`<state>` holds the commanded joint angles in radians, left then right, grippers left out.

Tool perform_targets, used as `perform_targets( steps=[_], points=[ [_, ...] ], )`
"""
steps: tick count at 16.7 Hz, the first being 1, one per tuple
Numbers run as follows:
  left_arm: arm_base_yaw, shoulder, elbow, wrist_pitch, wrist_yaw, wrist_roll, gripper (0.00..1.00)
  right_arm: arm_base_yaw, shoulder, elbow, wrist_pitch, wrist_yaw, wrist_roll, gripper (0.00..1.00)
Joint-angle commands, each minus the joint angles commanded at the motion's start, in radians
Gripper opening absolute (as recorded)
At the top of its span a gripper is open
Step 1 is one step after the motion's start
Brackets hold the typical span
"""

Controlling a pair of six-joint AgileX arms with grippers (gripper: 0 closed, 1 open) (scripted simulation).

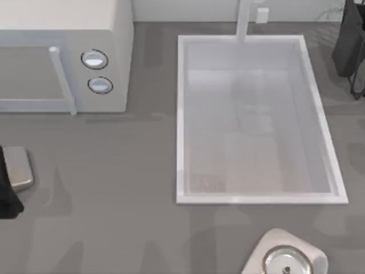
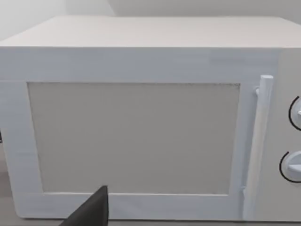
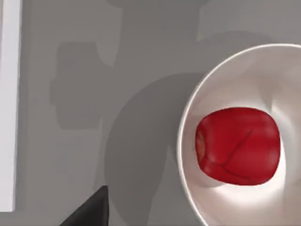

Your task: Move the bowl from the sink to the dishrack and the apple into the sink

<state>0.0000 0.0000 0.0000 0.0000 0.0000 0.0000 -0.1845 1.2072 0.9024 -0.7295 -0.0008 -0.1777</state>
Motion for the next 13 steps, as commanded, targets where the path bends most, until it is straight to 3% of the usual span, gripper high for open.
perform_targets(
  steps=[7,13],
  points=[
    [0.000,0.000,0.000,0.000,0.000,0.000,1.00,-0.080,0.526,0.380,-0.311,0.001,-0.074,1.00],
    [0.000,0.000,0.000,0.000,0.000,0.000,1.00,-0.097,0.620,0.460,-0.376,0.001,-0.089,1.00]
  ],
)
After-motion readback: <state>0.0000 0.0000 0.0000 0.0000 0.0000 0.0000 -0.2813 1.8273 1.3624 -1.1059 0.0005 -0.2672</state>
